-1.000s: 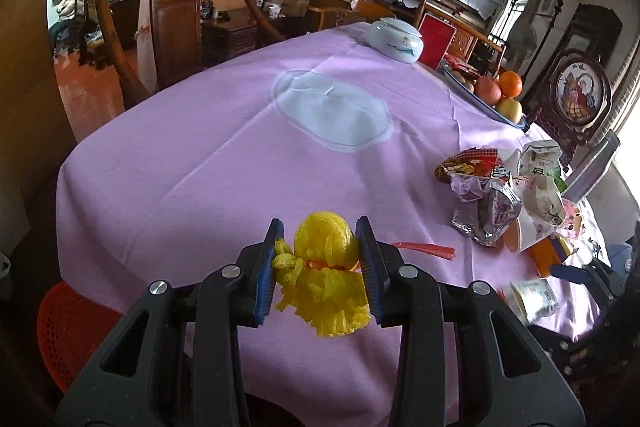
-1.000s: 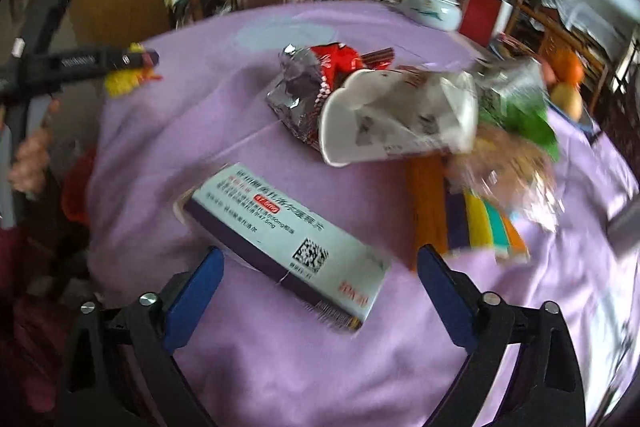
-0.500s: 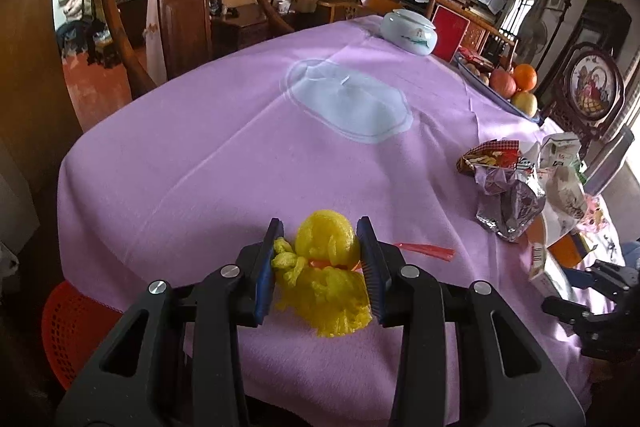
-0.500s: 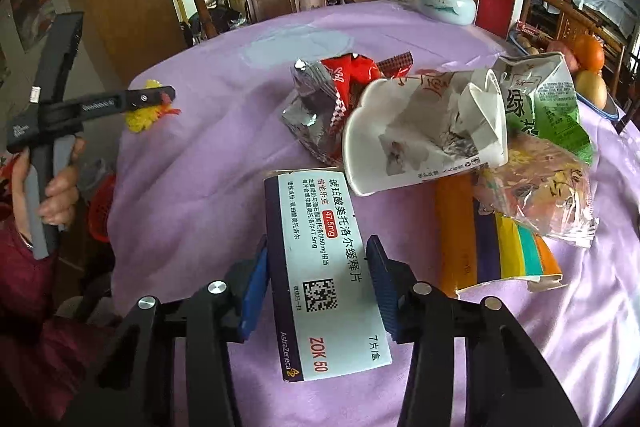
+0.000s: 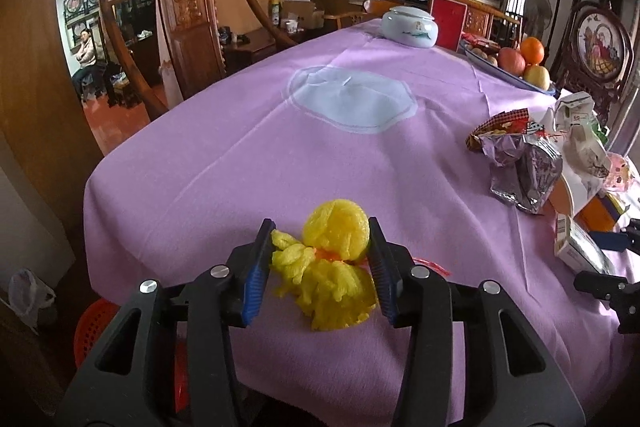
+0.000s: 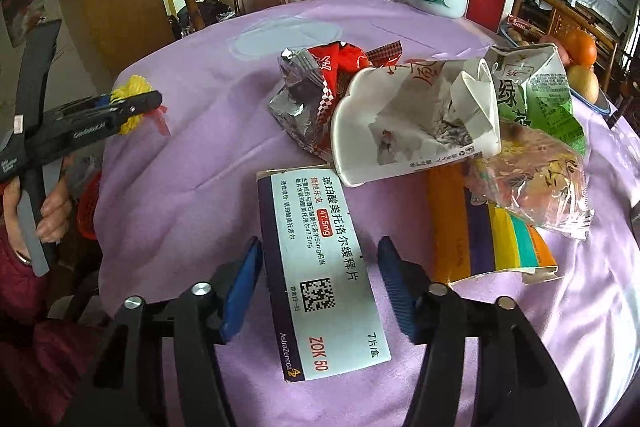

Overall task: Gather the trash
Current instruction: 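Carry the yellow mesh and white medicine box to the red wastebasket and release both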

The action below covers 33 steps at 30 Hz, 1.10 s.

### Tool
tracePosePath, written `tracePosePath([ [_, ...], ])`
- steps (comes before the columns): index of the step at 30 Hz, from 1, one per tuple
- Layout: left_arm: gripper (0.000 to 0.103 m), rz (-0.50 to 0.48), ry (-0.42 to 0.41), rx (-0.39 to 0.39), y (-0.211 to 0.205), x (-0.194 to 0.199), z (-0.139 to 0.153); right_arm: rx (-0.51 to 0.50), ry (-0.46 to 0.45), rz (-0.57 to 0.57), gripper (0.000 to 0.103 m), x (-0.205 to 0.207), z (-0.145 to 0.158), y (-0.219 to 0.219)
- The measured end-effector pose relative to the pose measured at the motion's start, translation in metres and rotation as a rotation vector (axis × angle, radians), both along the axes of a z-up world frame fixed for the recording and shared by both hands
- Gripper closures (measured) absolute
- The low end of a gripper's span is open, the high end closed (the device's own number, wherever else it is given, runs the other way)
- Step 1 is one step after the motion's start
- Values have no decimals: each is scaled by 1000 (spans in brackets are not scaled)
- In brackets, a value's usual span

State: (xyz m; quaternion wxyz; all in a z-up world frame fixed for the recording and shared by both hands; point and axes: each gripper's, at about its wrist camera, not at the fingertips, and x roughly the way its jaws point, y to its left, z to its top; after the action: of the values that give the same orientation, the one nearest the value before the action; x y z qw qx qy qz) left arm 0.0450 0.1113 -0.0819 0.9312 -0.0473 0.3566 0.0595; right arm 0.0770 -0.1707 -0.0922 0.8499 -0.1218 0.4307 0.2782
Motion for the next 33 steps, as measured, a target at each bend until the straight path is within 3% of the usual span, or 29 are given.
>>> tracePosePath([
  [2,58,1,-7,-17,4,-4,0,2,-6,-1,37,0,1,-1],
  [3,63,4,-12,-26,6,-6,1,5,-6,-1,37,1,1,-1],
  [5,68,-1,-31,-44,10,-12,5,35,9,6,57,3,2,-4],
  [12,69,26,-134,-35,23,-37,37,73,-82,12,56,-7,15,-4],
  [16,69,103,-154,-19,46,-56,49,83,-136,42,56,-18,23,4],
  [28,69,434,-73,-98,156,-134,22,229,-148,103,56,-31,48,42],
  [33,67,517,-30,-146,191,-152,-2,249,-127,140,56,-33,54,72],
])
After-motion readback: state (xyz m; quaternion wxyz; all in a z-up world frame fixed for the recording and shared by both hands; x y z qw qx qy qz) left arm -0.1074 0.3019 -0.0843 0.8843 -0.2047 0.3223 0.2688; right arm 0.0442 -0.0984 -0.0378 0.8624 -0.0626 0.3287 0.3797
